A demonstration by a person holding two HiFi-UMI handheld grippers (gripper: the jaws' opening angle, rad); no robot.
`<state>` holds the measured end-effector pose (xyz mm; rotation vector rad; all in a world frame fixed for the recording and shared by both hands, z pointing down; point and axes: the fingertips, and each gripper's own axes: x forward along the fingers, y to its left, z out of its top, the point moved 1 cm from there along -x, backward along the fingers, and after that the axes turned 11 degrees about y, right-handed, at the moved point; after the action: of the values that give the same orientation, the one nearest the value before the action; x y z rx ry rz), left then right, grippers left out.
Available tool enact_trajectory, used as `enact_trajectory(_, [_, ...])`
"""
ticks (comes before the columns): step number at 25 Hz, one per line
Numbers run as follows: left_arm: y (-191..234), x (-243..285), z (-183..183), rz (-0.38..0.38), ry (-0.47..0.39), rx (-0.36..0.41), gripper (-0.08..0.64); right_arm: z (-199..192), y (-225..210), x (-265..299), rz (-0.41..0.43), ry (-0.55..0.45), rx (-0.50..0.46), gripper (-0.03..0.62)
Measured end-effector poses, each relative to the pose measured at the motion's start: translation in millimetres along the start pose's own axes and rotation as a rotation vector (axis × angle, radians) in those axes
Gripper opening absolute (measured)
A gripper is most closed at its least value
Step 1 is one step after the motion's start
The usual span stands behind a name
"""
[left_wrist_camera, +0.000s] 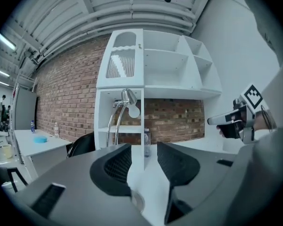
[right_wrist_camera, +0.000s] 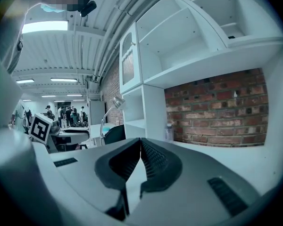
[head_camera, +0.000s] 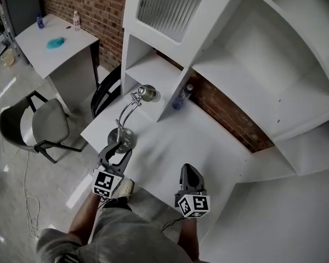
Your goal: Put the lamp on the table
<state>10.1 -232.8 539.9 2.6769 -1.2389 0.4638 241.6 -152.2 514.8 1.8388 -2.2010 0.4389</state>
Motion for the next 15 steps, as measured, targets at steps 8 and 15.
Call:
enact_trajectory(8, [-20.7,-41.4,11.3,0.012,-0.019,0.021,0.078,-12.8,14.9,-24.3,0.023,-0.022,0.005,0.022])
enact_trajectory(15, [-50.1,-81.4,8.7,-0.008,-0.036,0.021,0.025,-27.0,36.3,-50.5,0.052,-0.032,-0.01,0.023])
